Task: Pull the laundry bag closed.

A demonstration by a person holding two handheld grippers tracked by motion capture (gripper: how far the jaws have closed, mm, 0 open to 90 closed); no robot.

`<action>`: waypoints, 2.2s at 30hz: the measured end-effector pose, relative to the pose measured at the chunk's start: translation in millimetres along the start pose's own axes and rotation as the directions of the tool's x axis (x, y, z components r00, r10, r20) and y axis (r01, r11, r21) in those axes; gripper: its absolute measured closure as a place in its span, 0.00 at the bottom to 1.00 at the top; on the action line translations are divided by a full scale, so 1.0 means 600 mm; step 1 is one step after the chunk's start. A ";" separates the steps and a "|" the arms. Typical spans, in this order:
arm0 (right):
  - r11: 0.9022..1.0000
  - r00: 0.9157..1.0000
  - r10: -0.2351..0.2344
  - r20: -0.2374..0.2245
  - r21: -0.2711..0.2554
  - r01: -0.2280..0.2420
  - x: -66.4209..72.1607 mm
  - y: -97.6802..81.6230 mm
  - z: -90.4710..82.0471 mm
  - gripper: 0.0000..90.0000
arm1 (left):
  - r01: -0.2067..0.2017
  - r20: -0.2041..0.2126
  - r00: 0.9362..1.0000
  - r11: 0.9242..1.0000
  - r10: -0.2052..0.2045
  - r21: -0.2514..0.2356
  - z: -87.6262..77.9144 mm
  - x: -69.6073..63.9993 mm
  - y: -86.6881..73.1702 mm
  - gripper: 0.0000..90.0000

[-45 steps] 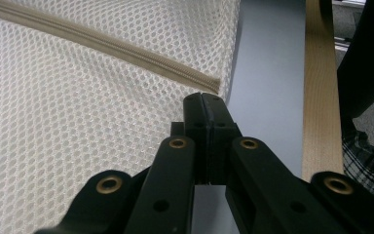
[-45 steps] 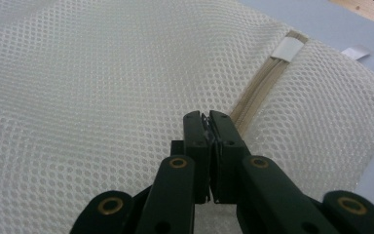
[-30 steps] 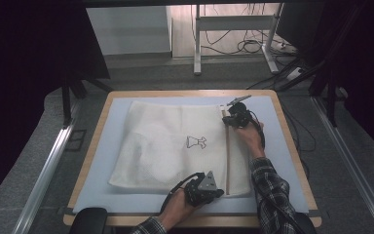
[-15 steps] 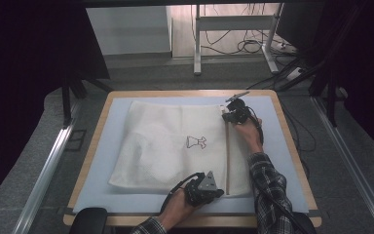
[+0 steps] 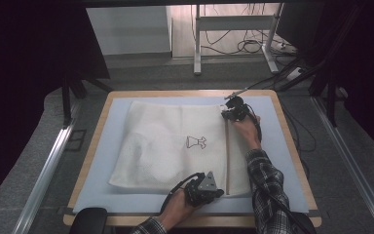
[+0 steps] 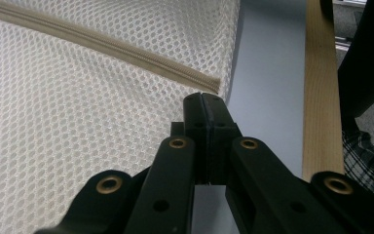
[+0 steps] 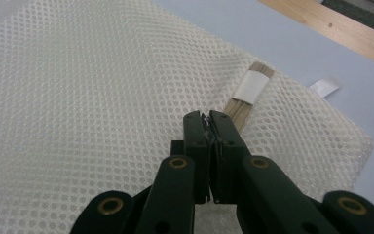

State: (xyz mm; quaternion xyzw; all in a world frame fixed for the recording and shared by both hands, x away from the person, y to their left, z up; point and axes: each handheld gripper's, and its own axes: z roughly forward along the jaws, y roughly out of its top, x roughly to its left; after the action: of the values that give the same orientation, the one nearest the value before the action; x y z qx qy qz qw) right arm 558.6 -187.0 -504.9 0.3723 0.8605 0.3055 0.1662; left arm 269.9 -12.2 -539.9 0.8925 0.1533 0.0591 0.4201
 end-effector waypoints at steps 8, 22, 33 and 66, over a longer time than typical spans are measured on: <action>1.000 1.000 0.012 0.005 -0.001 -0.012 -0.007 0.005 0.008 0.96 | 0.000 0.000 1.000 1.000 0.000 0.000 0.000 0.000 0.000 1.00; 0.999 0.999 0.035 0.011 0.002 -0.035 -0.022 0.021 0.026 0.96 | 0.002 0.002 1.000 1.000 -0.002 0.001 0.000 0.001 0.000 1.00; 0.998 0.998 0.058 0.019 -0.004 -0.058 -0.035 0.036 0.041 0.96 | 0.003 0.006 1.000 1.000 -0.003 0.004 0.000 0.002 0.000 1.00; 0.999 0.998 0.050 0.026 -0.023 -0.049 -0.023 0.029 0.032 0.87 | 0.011 -0.018 1.000 1.000 -0.011 -0.006 -0.001 0.001 0.000 0.96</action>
State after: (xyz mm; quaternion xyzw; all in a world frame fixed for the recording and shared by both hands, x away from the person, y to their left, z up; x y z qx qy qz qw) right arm 587.1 -180.1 -507.4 0.3955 0.8453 0.3142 0.1741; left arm 269.9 -11.4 -539.7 0.8898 0.1619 0.0652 0.4216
